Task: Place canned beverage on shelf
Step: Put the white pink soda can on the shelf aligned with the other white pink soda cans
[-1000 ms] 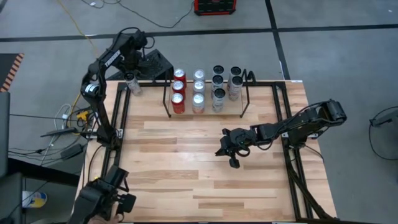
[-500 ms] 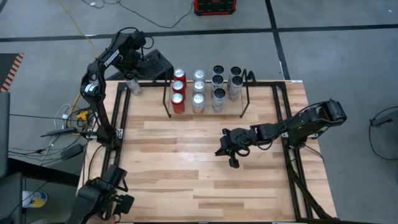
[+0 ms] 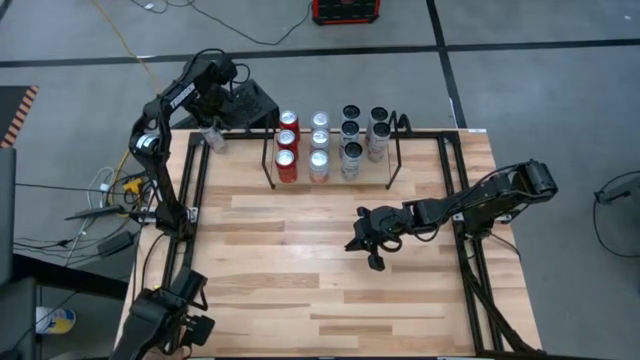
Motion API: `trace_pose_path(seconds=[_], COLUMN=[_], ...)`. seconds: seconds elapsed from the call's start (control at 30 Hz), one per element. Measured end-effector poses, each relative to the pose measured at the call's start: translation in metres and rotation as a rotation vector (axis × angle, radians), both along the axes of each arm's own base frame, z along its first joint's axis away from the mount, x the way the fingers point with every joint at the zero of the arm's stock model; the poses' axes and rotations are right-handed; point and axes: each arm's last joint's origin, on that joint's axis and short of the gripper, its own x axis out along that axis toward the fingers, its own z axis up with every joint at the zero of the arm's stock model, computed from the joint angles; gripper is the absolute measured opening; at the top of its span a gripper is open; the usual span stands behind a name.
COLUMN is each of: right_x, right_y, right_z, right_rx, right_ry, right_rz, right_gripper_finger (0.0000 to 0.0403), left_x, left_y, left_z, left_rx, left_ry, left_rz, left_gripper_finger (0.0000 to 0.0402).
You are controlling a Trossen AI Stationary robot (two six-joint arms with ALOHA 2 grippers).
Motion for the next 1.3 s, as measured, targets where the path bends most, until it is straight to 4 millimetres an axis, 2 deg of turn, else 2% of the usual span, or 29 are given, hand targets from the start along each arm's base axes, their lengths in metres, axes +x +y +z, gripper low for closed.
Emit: trace_pose_path(seconds=[0.17, 0.43, 0.63, 0.9, 1.1, 1.3], right_x=[0.000, 0.000, 0.000, 0.000, 0.000, -0.007], right_y=[-0.001, 0.000, 0.000, 0.000, 0.000, 0.004], right_z=[0.000, 0.000, 0.000, 0.000, 0.000, 0.000], right_rx=[0.002, 0.003, 0.002, -0.004, -0.006, -0.014], right_ry=[0.000, -0.004, -0.004, -0.005, -0.005, 0.049], right_rz=[-0.004, -0.002, -0.002, 0.002, 0.004, 0.022], right_gripper_finger=[0.0000, 0.0000, 0.0000, 0.0000, 0.0000, 0.0000], left_x=[0.000, 0.001, 0.002, 0.009, 0.030, 0.059], left_y=[0.000, 0.000, 0.000, -0.011, -0.026, -0.055], left_z=[0.000, 0.000, 0.002, 0.018, 0.036, 0.063], left_rx=[0.000, 0.001, -0.016, -0.099, -0.099, -0.037], left_ry=[0.005, 0.018, -0.008, -0.070, -0.098, -0.188], left_rz=[-0.010, -0.029, -0.055, -0.089, -0.159, -0.264], left_gripper_finger=[0.0321, 0.0259, 0.0259, 0.0259, 0.0259, 0.0259])
